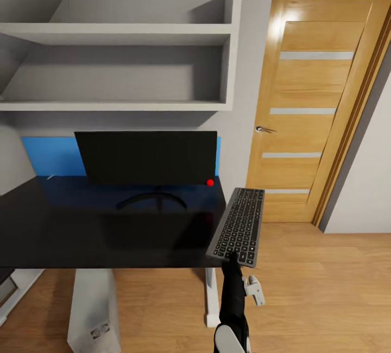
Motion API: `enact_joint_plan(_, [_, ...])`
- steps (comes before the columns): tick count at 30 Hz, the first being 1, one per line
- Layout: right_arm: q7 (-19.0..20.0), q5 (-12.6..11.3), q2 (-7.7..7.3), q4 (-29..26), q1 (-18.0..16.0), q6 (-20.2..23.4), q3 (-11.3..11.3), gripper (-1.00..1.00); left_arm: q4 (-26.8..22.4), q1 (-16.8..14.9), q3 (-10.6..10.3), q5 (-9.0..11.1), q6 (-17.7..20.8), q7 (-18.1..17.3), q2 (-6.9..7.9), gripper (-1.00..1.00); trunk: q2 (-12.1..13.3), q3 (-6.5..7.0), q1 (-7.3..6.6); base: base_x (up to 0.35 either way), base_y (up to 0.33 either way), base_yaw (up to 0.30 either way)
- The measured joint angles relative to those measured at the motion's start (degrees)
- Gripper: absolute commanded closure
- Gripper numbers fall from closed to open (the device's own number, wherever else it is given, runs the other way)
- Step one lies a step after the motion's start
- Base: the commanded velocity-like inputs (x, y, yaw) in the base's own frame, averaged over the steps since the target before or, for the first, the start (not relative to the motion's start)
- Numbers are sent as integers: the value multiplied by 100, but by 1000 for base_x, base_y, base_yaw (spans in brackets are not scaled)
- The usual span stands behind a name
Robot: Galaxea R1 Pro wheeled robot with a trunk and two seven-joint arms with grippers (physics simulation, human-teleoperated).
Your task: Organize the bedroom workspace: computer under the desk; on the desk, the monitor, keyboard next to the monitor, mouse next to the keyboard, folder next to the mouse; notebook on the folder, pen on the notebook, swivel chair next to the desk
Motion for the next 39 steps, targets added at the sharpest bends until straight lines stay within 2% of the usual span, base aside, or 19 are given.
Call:
enact_joint_plan(23, [38,22,-12,16,0,-7,-27,100,181,-2,-18,-6,13,11,-17,-100,0,0,1,9,16,-22])
enact_joint_plan(27, [39,17,-22,21,0,-2,-22,100,179,-1,-18,-7,15,4,-17,-100,0,0,1,0,195,-176])
enact_joint_plan(39, [42,10,-23,18,0,-2,-8,100,179,0,-28,-15,14,-2,-24,-100,0,0,1,0,229,-5])
